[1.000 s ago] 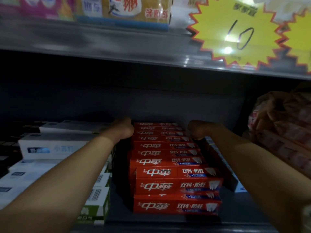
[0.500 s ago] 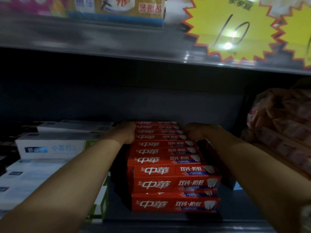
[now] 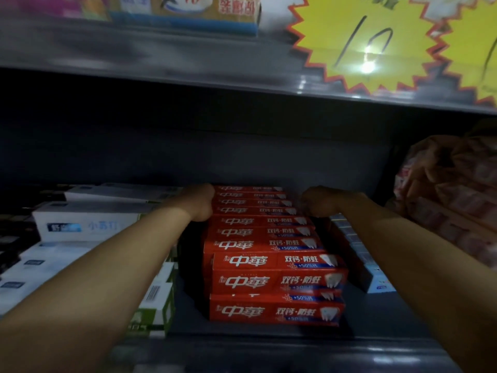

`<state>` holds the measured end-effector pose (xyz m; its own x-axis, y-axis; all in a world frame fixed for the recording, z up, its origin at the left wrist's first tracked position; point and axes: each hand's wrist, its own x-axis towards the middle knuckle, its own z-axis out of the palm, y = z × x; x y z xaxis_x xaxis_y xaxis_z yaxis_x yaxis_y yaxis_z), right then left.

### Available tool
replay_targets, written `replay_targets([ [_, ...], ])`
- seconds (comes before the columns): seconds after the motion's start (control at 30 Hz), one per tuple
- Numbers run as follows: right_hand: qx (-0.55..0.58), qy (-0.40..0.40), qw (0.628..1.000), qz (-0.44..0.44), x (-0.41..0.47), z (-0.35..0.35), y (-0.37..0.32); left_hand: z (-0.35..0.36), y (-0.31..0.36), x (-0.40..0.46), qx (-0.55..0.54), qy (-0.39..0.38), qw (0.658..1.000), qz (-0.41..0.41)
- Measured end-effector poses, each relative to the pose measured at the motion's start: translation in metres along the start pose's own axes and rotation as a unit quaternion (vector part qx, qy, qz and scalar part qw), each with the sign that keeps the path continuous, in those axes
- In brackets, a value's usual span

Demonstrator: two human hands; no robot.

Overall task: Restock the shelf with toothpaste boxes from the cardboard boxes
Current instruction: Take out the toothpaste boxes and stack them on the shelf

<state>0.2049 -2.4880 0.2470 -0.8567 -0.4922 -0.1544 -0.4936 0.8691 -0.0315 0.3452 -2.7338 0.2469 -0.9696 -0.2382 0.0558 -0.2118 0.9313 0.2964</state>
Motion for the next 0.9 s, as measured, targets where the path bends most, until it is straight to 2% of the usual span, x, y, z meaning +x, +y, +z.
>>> replay_targets([
  [0.1,-0.023,0.000,1.000,0.008,-0.008,0.000,0.009,-0.006,0.002,-0.013,0.005,-0.007,1.000,0.005],
  [0.3,-0.035,-0.004,0.998,-0.045,-0.041,0.012,0.008,0.002,0.005,-0.047,0.043,-0.022,0.997,-0.062],
  [0.43,0.065,0.004,0.992,-0.108,-0.057,0.020,0.011,0.012,0.002,-0.064,-0.006,-0.020,0.996,-0.087],
  [0.53,0.107,0.000,0.988,-0.113,-0.072,0.021,0.012,0.014,-0.002,-0.074,-0.033,-0.015,0.995,-0.097],
  [0.67,0.072,-0.026,0.993,-0.093,-0.087,0.021,0.002,0.013,-0.007,-0.082,-0.025,-0.025,0.995,-0.091],
  [0.9,0.082,-0.039,0.991,-0.095,-0.097,0.022,-0.022,0.018,-0.001,-0.084,-0.071,-0.101,0.992,-0.034],
])
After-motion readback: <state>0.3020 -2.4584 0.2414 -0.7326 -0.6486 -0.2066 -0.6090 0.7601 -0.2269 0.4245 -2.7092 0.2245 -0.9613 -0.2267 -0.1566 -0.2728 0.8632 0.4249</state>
